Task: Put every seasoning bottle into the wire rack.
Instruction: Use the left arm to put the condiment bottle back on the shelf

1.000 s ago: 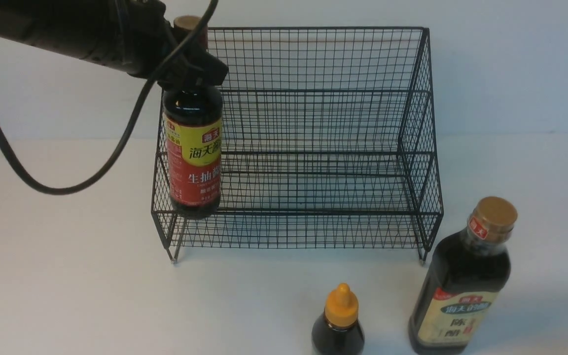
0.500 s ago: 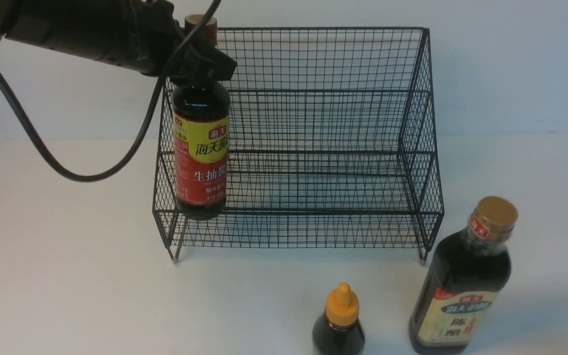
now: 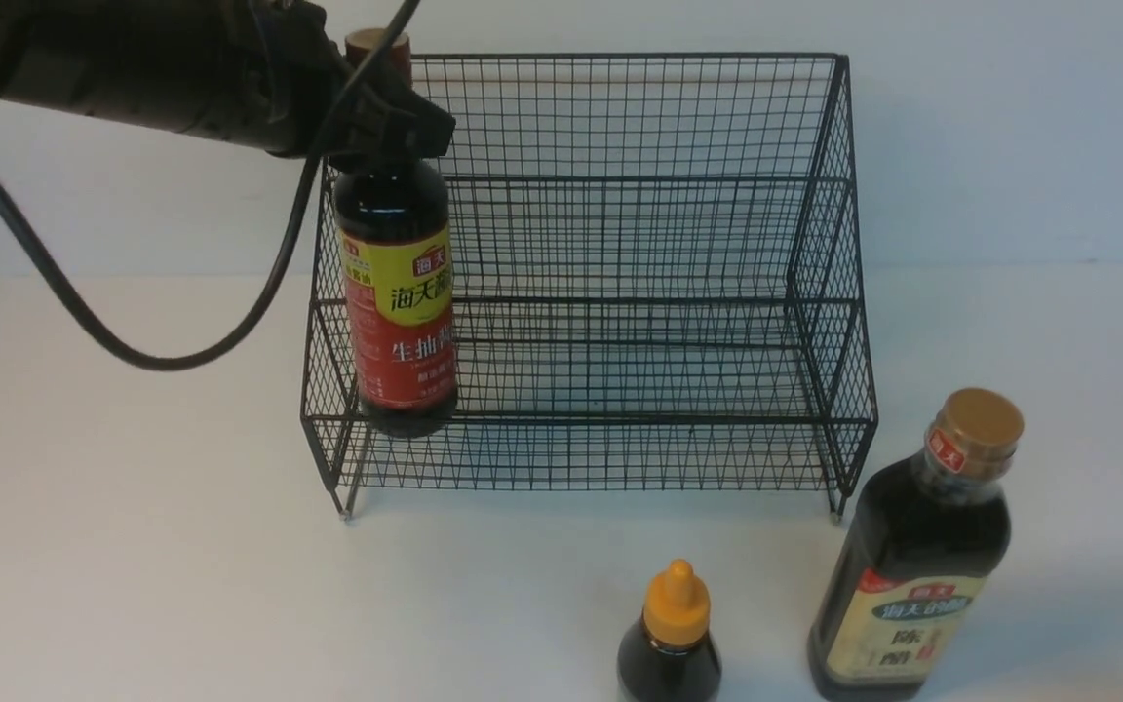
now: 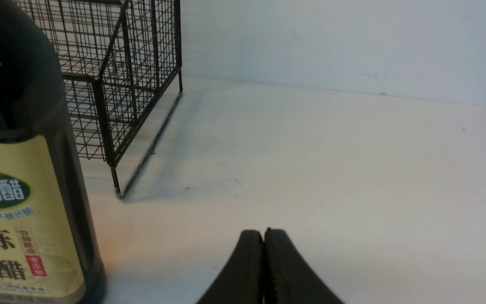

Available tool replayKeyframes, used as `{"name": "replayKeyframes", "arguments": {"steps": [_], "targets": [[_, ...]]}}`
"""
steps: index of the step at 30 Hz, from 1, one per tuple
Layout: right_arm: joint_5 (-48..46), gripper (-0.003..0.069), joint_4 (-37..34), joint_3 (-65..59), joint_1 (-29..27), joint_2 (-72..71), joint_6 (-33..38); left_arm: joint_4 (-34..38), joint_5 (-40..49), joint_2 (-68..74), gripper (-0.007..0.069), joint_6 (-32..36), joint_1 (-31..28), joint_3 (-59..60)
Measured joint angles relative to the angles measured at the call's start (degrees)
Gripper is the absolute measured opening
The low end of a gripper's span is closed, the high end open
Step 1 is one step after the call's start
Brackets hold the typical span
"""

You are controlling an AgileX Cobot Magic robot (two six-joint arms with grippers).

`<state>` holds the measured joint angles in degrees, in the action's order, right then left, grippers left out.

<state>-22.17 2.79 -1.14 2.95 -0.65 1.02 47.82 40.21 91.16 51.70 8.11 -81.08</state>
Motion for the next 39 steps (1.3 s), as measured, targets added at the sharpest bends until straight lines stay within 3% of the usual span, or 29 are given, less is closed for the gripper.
{"name": "replayKeyframes", "arguments": {"steps": [6, 10, 15, 24, 39], "targets": [[0.0, -0.0015, 0.0, 0.0, 0.0, 0.0, 0.0, 6.2, -11.1, -4.6, 0.0261, -1.9, -0.1, 10.0], [0.0, -0.0015, 0.0, 0.0, 0.0, 0.0, 0.0, 10.7, -15.2, -4.7, 0.0261, 1.6, 0.0, 14.9], [0.0, -0.0015, 0.0, 0.0, 0.0, 0.0, 0.0, 14.6, -14.9, -4.5, 0.0261, 9.6, 0.0, 16.0], [0.0, -0.0015, 0.0, 0.0, 0.1, 0.0, 0.0, 16.5, -11.9, -4.5, 0.0261, 17.9, 0.0, 16.0], [0.0, -0.0015, 0.0, 0.0, 0.1, 0.0, 0.0, 17.5, -11.5, -4.3, 0.0261, 20.4, 0.0, 16.1]]}}
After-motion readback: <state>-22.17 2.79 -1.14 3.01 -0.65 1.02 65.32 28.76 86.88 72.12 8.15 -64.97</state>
